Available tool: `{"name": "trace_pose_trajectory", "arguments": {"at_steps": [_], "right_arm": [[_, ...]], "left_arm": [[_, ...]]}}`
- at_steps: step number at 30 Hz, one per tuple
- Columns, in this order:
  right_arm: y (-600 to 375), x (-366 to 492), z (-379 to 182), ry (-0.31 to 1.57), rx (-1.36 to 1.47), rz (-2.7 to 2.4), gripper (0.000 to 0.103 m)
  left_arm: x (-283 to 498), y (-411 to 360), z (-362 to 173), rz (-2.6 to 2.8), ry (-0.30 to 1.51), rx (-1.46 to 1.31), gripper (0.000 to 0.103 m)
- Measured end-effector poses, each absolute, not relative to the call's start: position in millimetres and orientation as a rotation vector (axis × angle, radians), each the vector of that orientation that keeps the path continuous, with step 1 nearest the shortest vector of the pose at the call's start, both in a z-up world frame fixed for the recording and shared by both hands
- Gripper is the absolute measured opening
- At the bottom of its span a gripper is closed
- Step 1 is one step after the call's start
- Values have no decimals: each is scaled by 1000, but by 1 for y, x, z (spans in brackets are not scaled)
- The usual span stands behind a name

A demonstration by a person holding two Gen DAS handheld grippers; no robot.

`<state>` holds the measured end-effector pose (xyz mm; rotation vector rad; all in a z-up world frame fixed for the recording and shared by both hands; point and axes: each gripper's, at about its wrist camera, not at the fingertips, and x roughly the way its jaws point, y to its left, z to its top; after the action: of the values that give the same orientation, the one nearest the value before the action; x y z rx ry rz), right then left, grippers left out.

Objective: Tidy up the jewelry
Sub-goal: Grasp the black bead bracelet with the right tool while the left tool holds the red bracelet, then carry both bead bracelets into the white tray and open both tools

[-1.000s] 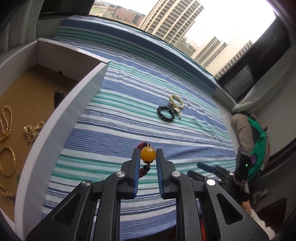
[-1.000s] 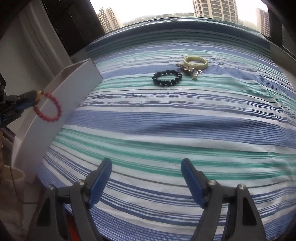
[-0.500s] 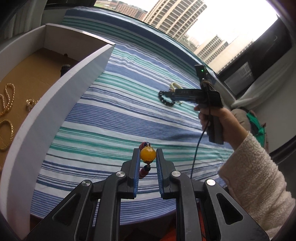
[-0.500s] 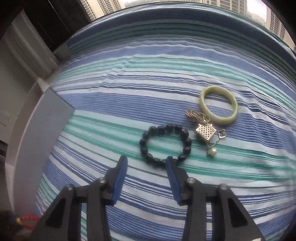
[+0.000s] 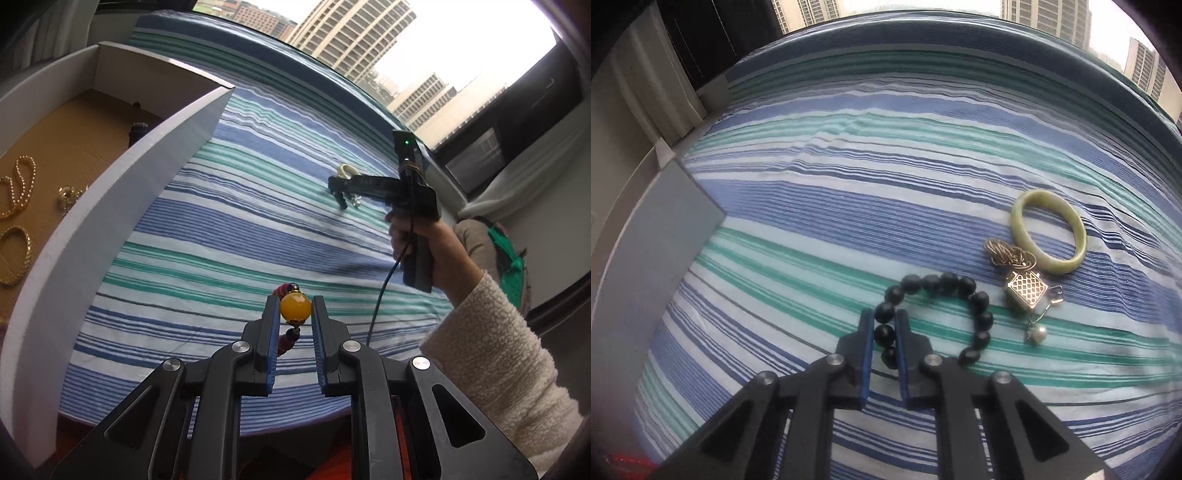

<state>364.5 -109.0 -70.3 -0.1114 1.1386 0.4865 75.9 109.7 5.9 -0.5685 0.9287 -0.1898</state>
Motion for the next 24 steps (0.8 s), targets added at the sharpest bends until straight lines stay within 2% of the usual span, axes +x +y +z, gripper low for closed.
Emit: {"name": "trace_pose_trajectory", "arguments": {"at_steps": [6, 13, 18, 24], "right_arm": [[-126, 330, -3, 1046, 91, 632, 11], [-80, 271, 76, 921, 164, 891, 11], [-11, 235, 101, 897, 169, 1072, 12], [79, 204, 91, 962, 123, 1240, 12]], "left_arm": [[50, 135, 44, -164, 835, -602, 15], [5, 201, 81, 5, 709, -603, 15], [-13, 266, 70, 193, 707, -623, 15], [-22, 327, 33, 364, 754, -653, 15]]}}
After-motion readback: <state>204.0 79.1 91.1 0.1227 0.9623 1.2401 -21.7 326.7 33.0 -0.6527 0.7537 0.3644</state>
